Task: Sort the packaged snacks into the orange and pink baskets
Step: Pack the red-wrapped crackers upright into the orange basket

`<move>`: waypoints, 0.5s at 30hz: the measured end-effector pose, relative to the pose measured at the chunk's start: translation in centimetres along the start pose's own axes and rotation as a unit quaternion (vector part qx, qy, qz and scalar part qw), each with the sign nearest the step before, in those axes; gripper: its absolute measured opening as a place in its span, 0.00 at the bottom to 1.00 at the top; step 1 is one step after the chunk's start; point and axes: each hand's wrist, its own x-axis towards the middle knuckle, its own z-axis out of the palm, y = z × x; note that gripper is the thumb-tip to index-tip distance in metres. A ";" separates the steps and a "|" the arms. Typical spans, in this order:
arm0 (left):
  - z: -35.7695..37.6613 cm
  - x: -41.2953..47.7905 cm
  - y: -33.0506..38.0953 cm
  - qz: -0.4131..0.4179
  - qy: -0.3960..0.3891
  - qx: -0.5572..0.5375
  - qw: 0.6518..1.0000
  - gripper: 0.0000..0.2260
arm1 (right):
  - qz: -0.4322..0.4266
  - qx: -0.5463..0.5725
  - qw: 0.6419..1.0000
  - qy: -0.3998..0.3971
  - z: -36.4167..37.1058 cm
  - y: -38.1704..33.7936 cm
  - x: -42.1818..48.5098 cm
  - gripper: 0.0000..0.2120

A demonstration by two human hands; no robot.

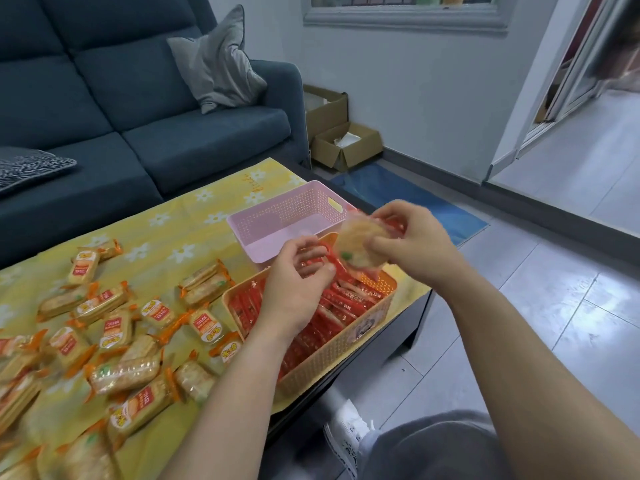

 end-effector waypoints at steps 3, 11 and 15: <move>0.2 0.0 -0.5 0.070 -0.012 0.226 0.971 0.15 | 0.010 -0.093 0.994 0.054 0.0 0.7 0.1 0.12; 1.7 -0.4 -1.5 0.056 -0.176 0.518 0.835 0.27 | 0.060 -0.340 0.938 -0.038 1.9 1.5 0.6 0.07; 1.6 -0.1 -1.9 0.038 -0.163 0.512 0.843 0.23 | 0.052 -0.343 0.937 -0.036 2.3 1.7 0.8 0.10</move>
